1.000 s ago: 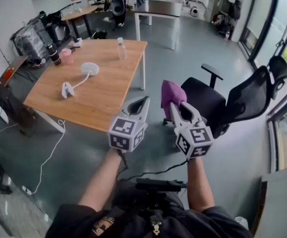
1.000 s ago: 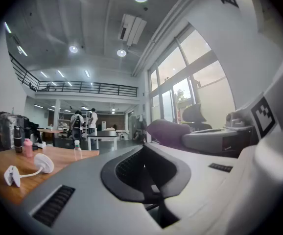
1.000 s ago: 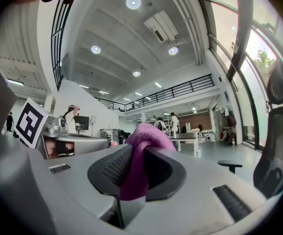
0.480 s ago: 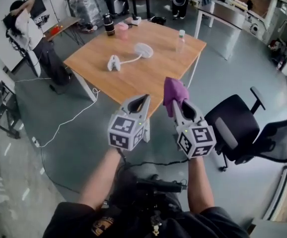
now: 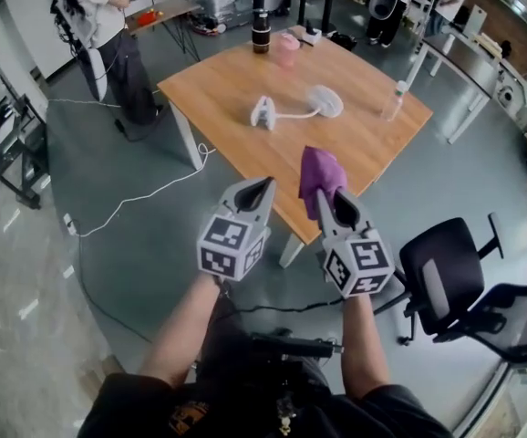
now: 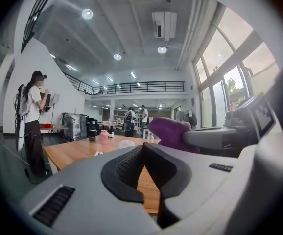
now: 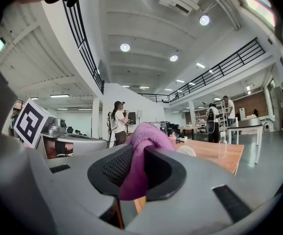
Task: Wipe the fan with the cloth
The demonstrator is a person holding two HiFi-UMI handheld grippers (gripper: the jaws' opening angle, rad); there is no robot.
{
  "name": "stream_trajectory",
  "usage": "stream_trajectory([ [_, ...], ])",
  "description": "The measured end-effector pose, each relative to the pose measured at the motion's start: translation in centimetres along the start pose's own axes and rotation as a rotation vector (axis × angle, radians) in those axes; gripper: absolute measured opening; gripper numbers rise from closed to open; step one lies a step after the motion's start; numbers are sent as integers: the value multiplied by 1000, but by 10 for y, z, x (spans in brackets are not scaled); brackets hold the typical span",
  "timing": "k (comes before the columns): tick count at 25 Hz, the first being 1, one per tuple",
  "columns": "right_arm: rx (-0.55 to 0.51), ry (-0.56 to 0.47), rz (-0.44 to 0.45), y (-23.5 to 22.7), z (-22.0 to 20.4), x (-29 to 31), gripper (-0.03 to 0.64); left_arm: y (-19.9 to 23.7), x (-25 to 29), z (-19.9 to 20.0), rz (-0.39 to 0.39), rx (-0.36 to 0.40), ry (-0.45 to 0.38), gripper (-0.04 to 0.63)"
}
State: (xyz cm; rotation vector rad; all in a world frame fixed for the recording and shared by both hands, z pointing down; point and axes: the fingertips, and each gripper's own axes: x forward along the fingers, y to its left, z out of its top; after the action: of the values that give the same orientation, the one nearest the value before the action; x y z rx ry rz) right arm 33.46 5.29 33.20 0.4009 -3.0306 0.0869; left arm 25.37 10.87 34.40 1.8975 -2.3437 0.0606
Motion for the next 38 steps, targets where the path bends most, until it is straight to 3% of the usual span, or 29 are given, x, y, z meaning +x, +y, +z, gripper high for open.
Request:
stream_trajectory([
  [5, -18, 17, -17, 25, 8, 74, 77, 78, 11, 4, -5, -25, -8, 8],
  [16, -34, 88, -160, 49, 11, 197, 77, 202, 59, 0, -136, -41, 51, 8],
  [23, -11, 190, -237, 11, -36, 249, 77, 242, 117, -36, -211, -26, 122, 8],
  [29, 51, 225, -265, -37, -72, 316, 77, 274, 187, -56, -281, 54, 181, 8],
  [33, 81, 283, -265, -67, -80, 366, 77, 297, 242, -70, -317, 106, 265, 8],
  [38, 82, 369, -313, -99, -93, 406, 77, 312, 296, -95, -380, 46, 364, 8],
])
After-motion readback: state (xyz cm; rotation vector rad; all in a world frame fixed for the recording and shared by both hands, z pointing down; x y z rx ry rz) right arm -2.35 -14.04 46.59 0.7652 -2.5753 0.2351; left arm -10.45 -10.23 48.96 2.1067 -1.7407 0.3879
